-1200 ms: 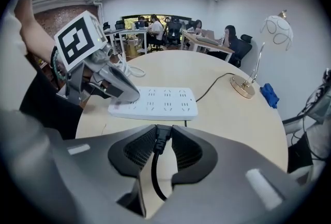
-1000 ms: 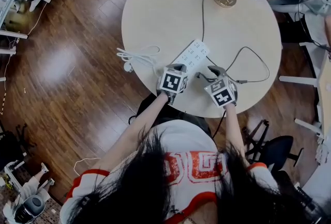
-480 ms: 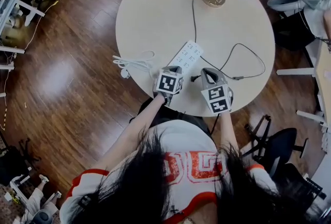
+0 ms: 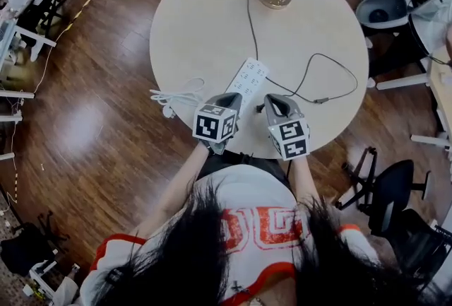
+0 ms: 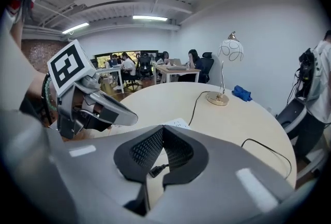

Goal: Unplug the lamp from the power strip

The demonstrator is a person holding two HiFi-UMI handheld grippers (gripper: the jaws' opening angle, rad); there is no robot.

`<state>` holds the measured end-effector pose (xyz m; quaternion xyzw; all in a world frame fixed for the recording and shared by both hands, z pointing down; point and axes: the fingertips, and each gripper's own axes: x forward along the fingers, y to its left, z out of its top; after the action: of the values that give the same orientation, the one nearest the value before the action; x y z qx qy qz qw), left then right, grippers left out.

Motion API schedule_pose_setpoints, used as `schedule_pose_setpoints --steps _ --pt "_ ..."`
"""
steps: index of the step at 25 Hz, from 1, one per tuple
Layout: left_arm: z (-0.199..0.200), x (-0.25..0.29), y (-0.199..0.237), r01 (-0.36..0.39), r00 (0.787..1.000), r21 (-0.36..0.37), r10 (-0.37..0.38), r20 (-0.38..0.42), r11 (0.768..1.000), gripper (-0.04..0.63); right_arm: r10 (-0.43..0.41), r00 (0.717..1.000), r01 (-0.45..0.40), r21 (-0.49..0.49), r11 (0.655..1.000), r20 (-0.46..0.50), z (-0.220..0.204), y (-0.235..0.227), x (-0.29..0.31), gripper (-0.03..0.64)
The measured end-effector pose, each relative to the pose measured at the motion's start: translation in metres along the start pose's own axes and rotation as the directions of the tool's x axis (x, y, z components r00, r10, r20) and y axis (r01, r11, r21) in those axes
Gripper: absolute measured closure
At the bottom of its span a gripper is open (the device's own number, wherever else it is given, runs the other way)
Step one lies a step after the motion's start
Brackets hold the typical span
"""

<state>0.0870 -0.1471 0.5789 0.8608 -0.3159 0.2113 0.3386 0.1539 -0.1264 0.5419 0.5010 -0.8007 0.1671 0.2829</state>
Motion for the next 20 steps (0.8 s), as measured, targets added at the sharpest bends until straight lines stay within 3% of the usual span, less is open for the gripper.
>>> schedule_pose_setpoints --steps 11,20 --pt "0.043 -0.064 -0.035 0.080 0.990 0.026 -0.083 0.117 0.996 0.595 0.024 0.998 -0.035 0.180 0.983 0.063 0.025 0.001 -0.015 0.617" --pt "0.050 -0.080 -0.029 0.060 0.987 0.002 -0.059 0.146 0.998 0.595 0.026 0.997 -0.040 0.220 0.975 0.068 0.023 -0.001 -0.021 0.617"
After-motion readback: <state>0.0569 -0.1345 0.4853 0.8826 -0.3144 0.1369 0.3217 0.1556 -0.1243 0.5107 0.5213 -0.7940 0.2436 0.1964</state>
